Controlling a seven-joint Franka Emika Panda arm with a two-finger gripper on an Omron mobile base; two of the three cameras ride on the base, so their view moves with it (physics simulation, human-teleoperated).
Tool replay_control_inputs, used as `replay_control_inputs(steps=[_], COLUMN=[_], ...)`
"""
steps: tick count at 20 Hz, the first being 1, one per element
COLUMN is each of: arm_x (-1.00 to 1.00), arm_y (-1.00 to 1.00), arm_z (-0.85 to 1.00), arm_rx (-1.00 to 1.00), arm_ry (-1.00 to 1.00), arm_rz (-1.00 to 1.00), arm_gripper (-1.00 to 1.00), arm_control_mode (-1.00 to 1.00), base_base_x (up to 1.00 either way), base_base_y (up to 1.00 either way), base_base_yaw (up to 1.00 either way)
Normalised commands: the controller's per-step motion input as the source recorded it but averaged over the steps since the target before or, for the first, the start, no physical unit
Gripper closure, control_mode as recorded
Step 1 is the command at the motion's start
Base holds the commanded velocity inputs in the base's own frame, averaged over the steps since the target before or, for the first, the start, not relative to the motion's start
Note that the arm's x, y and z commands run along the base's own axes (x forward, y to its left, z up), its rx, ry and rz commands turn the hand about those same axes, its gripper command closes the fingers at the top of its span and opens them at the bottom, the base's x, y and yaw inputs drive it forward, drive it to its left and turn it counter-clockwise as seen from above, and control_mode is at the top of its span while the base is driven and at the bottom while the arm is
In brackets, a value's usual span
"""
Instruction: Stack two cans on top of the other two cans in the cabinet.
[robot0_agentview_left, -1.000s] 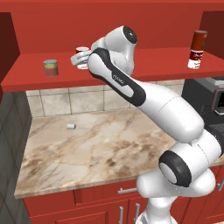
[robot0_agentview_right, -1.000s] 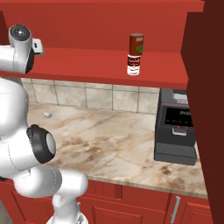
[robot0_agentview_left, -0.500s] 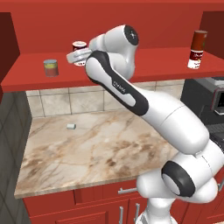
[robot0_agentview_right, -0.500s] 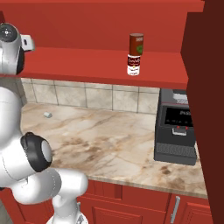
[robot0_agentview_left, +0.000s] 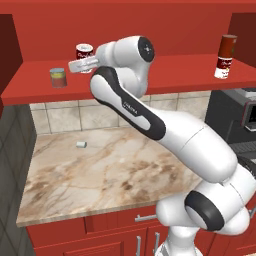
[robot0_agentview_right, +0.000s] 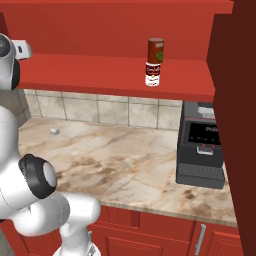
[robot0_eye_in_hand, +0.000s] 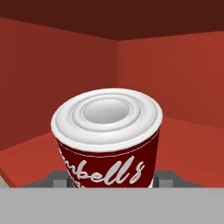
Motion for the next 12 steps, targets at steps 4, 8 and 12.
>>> replay_control_inputs(steps=[4,8,12], arm_x=[0.01,0.01,0.00], arm_y=[0.29,0.16,0.13], arm_z=[0.19,0.18,0.05], arm_rx=[0.00,0.00,0.00], arm_ry=[0.00,0.00,0.01], arm_rz=[0.00,0.00,0.00], arm_gripper=[1.00,1.00,1.00], arm_control_mode=[-1.00,-1.00,-1.00], base_base_x=[0.00,0.00,0.00], base_base_y=[0.00,0.00,0.00], base_base_yaw=[0.00,0.00,0.00])
